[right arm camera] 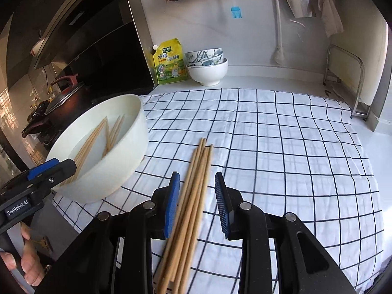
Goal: Organize utensils
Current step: 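Move both open tools back to the remaining chopstick row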
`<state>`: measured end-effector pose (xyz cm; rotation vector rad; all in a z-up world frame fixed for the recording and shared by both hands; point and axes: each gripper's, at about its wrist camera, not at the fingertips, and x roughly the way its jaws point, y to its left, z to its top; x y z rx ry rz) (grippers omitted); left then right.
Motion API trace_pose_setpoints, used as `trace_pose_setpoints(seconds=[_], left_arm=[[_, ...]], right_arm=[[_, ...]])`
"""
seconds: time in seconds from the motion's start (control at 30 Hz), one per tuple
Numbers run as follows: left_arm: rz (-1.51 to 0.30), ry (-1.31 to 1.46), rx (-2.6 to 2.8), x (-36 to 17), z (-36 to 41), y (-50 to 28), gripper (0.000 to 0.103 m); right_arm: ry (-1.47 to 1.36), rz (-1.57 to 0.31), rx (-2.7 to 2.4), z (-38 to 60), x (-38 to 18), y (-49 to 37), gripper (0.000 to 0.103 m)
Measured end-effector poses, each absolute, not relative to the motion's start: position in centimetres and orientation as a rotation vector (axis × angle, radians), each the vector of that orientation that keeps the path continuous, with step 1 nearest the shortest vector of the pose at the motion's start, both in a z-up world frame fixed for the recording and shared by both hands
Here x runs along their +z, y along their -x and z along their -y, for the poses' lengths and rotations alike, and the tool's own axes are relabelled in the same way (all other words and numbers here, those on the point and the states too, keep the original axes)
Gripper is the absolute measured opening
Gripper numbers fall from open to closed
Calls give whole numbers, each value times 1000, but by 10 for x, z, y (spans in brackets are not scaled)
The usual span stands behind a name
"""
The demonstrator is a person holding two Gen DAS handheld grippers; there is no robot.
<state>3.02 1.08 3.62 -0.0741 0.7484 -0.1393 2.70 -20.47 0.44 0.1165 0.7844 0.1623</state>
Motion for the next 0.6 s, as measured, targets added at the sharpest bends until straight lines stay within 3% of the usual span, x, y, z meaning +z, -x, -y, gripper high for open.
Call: trace_pose_setpoints(seconds=[0.6], left_arm=[[-791,59,-176,12,25,-4,71]], right_arm=[[-64,-920,209,204,-47,-23,29]])
